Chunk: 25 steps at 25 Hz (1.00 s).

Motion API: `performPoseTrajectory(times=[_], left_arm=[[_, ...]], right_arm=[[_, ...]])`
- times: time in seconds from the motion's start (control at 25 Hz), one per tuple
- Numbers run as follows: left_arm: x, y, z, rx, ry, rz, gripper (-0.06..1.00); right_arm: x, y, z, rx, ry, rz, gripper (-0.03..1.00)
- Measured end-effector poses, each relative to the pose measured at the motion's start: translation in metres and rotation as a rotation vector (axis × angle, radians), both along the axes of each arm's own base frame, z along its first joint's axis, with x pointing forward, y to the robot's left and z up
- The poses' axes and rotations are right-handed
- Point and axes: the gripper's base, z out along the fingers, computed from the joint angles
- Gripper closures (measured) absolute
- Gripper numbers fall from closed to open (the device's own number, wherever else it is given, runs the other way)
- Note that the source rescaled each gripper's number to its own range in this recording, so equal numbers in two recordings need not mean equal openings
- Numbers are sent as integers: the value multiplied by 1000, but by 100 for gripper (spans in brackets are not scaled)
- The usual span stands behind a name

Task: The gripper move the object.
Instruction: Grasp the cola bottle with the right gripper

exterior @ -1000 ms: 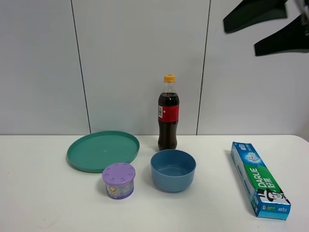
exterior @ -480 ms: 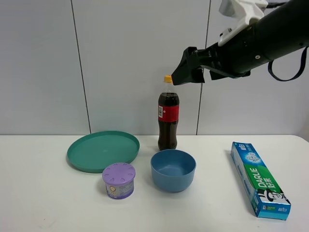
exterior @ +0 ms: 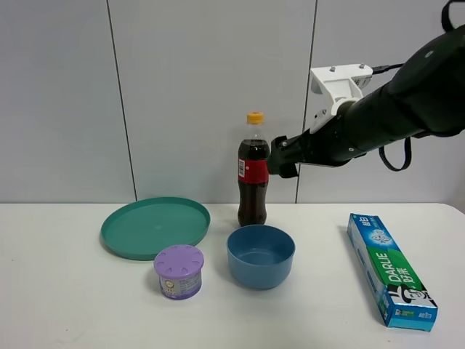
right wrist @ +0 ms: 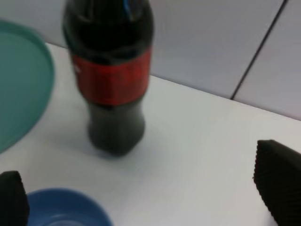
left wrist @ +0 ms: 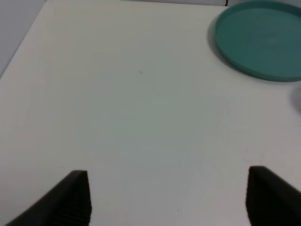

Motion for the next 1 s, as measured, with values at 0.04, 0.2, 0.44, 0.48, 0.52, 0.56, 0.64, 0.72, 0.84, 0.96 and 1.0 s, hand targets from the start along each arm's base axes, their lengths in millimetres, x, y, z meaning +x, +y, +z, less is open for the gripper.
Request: performPoseTrajectory(times=[0.04,0.2,0.44,0.48,0.52,0.56,0.64,0.72,0.84,0.96,1.0], left_arm=[[0,0,0,0,0,0,-6],[0,0,0,0,0,0,-6],[0,0,0,0,0,0,-6],[0,0,0,0,0,0,-6],[0,0,0,0,0,0,-6],[0,0,0,0,0,0,-6],[0,0,0,0,0,0,-6],[0,0,0,0,0,0,-6],[0,0,0,0,0,0,-6],[0,0,0,0,0,0,-6],[0,0,0,0,0,0,-6]], right_arm=[[3,0,-5,-11,-2,-7,6],[12,0,-21,-61,-25,-34,6],[23,5,-27,-117,-55,7,7],[26,8,-27,-127,-64,20,7],[30,10,-26,-136,-74,34,7],[33,12,-25,-145,-86,47,7],[40,17,-25,-152,-101,60,7],[45,21,-27,-151,-109,62,7],[52,24,-34,-150,-103,62,7],[57,30,-41,-151,-106,66,7],[59,32,-42,-155,-115,69,7]])
